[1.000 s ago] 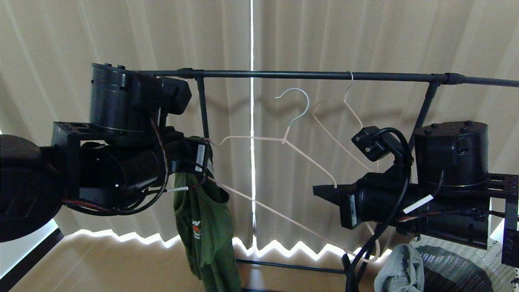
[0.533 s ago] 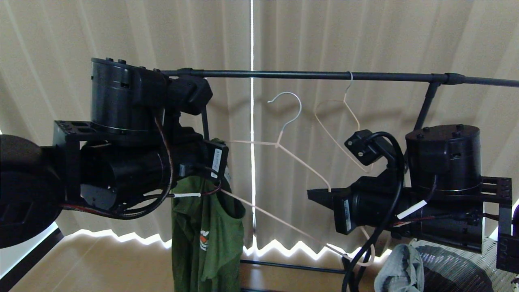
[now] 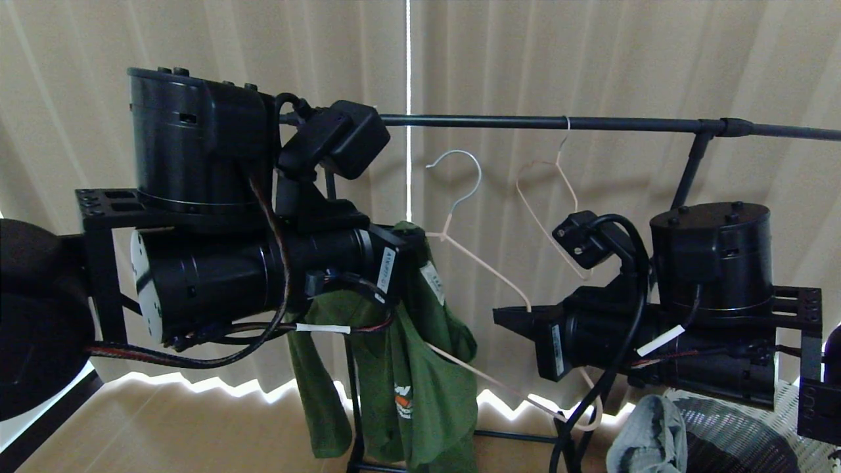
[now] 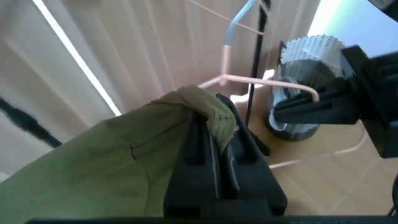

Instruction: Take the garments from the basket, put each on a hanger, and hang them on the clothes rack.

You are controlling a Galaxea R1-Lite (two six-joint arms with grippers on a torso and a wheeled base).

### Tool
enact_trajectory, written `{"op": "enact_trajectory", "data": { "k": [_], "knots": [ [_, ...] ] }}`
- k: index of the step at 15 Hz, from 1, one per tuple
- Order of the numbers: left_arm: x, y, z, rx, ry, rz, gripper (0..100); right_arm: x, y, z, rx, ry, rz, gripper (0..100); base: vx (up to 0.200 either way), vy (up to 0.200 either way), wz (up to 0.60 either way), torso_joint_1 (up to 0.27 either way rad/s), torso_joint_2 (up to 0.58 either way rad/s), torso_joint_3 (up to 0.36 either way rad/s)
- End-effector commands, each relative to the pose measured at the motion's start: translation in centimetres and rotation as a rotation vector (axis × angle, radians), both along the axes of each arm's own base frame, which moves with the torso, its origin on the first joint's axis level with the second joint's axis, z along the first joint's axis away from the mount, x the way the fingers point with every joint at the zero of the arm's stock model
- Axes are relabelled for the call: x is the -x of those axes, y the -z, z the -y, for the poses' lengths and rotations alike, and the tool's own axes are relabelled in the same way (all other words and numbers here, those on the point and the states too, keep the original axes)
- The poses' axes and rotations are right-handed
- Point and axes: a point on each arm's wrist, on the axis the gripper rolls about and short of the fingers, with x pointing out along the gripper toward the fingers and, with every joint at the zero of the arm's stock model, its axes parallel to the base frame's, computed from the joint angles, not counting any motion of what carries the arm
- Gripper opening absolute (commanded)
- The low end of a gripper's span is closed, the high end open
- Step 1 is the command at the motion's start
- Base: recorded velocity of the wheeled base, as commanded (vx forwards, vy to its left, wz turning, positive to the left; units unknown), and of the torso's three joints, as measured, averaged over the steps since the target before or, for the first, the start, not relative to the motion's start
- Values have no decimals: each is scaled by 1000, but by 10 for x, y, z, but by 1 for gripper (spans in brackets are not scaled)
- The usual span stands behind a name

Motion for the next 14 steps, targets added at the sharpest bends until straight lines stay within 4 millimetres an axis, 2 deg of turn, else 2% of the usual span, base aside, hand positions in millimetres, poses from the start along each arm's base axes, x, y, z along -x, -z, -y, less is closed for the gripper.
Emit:
{"op": "enact_trajectory", "data": {
  "k": [1, 5, 9, 10, 14],
  "knots": [
    [1, 0, 0, 0, 5, 2, 0, 1, -1, 0, -1, -2, 2, 0, 0, 0, 0, 0, 0, 0],
    [13, 3, 12, 10, 124, 36, 0, 4, -1, -4, -2, -23, 1, 0, 0, 0, 0, 0, 0, 0],
    [22, 7, 2, -18, 130, 44, 0, 7, -4, -2, -9, -21, 9, 0, 0, 0, 0, 0, 0, 0],
    [25, 6, -2, -15, 130, 48, 100, 8, -5, -1, -12, -21, 13, 0, 0, 0, 0, 0, 0, 0],
    [32, 10, -18, -40, 108, 58, 100, 12, -11, 5, -26, -14, 31, 0, 0, 0, 0, 0, 0, 0]
  ]
}}
